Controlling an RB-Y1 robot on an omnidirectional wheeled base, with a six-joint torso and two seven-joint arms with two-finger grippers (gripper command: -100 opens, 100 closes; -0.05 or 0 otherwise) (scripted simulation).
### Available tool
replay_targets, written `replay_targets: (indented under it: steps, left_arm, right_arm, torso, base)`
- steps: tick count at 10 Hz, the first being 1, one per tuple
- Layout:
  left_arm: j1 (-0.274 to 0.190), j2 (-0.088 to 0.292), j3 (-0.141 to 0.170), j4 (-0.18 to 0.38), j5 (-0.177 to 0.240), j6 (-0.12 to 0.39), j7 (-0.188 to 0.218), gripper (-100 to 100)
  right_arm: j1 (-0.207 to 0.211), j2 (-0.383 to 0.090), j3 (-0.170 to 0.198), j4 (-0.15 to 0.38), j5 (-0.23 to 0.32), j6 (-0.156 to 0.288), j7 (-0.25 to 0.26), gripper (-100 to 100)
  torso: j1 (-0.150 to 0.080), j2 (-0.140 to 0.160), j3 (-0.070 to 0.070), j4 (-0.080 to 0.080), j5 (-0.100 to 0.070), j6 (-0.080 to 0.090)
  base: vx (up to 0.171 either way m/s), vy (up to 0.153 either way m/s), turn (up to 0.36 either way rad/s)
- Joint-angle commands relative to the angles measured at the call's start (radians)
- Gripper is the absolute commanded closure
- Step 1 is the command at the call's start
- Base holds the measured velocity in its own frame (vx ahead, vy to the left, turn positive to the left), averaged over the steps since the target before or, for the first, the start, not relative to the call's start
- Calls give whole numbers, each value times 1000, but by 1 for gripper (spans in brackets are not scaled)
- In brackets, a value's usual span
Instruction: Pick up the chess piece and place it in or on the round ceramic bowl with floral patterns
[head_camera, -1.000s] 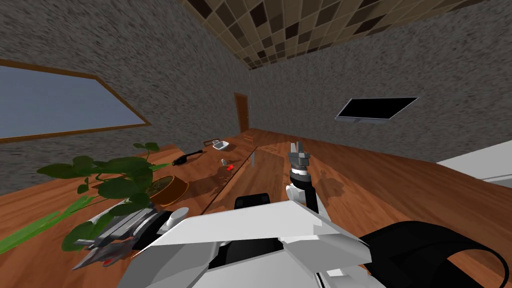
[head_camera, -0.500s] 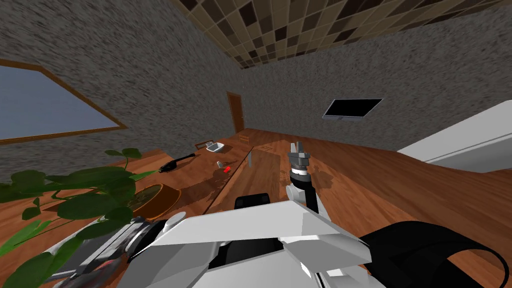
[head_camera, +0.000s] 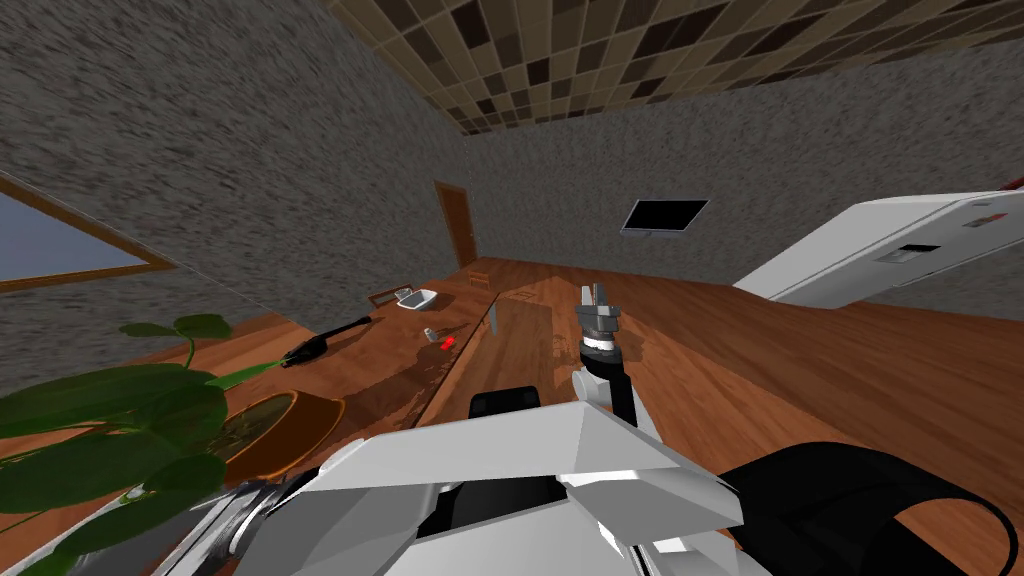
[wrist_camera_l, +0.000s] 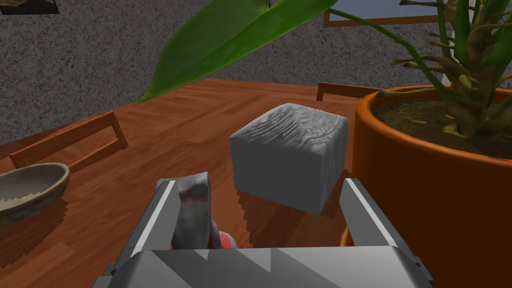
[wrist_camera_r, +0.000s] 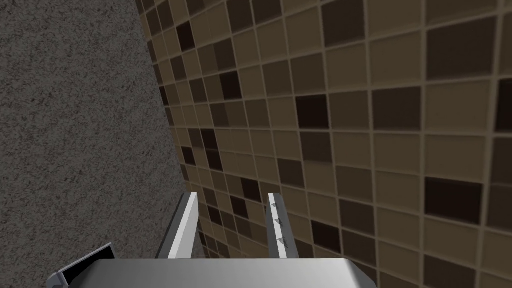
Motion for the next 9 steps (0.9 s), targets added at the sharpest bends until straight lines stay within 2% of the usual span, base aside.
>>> replay_targets:
  steps: [1, 2, 3, 5, 6, 9]
  left_arm:
    - [-6, -4, 28, 50, 43, -18, 26, -100]
    - [-9, -9, 51, 85, 75, -31, 46, -100]
    - [-9, -9, 51, 85, 75, -31, 46, -100]
    - [-13, -17, 93, 142, 133, -56, 81, -100]
    - [-13, -17, 93, 148, 133, -56, 81, -100]
    - [-15, -31, 141, 220, 197, -83, 121, -100]
  right_arm:
    - [0, 0, 0, 0, 0, 0, 0, 0]
    - [0, 0, 0, 0, 0, 0, 0, 0]
    - [0, 0, 0, 0, 0, 0, 0, 0]
    - [0, 0, 0, 0, 0, 0, 0, 0]
    - [0, 0, 0, 0, 0, 0, 0, 0]
    - [0, 0, 0, 0, 0, 0, 0, 0]
  torso:
    - [0, 0, 0, 0, 0, 0]
    - [0, 1, 0, 0, 0, 0]
    - [1, 1, 1, 0, 0, 1]
    - [1, 1, 1, 0, 0, 0]
    - [1, 2, 1, 0, 0, 0]
    - [3, 2, 1, 1, 0, 0]
  base:
    - [-28, 36, -189]
    - [-40, 63, -343]
    - [-35, 61, -136]
    - [-39, 50, -230]
    - [-45, 47, -115]
    - [-62, 74, -236]
